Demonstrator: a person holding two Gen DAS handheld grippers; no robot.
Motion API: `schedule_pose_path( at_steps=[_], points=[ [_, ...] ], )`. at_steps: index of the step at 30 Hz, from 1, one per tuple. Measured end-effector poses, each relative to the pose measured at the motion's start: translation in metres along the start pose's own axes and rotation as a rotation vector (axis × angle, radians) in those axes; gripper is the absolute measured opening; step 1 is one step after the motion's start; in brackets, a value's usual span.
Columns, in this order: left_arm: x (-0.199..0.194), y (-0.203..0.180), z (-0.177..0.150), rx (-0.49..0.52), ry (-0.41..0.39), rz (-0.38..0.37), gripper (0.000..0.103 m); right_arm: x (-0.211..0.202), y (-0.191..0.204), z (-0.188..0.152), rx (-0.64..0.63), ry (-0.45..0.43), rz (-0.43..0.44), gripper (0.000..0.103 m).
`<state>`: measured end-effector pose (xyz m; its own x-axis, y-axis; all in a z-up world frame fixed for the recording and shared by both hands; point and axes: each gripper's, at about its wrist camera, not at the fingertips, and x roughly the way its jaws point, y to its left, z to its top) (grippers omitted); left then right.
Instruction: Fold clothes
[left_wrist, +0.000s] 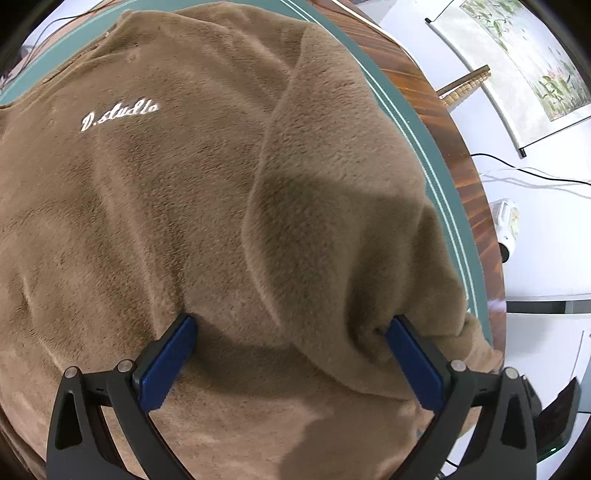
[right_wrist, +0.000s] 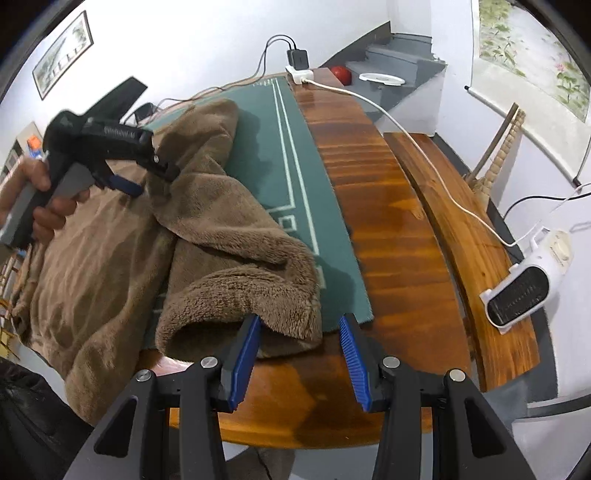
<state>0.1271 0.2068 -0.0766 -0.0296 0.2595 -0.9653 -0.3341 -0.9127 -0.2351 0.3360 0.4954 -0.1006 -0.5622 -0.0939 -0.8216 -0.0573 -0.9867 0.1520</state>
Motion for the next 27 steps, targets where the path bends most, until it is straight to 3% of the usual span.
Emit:
schedule_pose_path(
  at_steps=[7,10,12,15,17,27],
  points=[
    [-0.004,0.004,-0.008,0.032,-0.014,0.026,0.103,0.012,0.003,0.011,0.094,0.002,0.176,0.047],
    [-0.006,0.007,-0.009,0.034,-0.017,0.025,0.103,0.016,0.011,0.01,0.069,0.007,0.189,0.047],
    [-0.007,0.008,-0.011,0.038,-0.019,0.032,0.103,0.018,0.015,0.008,0.051,0.015,0.155,0.047],
    [-0.008,0.009,-0.013,0.038,-0.015,0.048,0.103,0.019,0.016,0.01,0.054,0.015,0.092,0.021],
    [-0.011,0.011,-0.013,0.013,-0.002,0.042,0.103,0.014,0.013,0.015,0.08,-0.019,0.072,0.015],
    [-0.053,0.042,-0.029,-0.086,-0.029,-0.054,0.103,-0.051,-0.013,0.081,0.086,-0.316,-0.215,0.014]
  ],
)
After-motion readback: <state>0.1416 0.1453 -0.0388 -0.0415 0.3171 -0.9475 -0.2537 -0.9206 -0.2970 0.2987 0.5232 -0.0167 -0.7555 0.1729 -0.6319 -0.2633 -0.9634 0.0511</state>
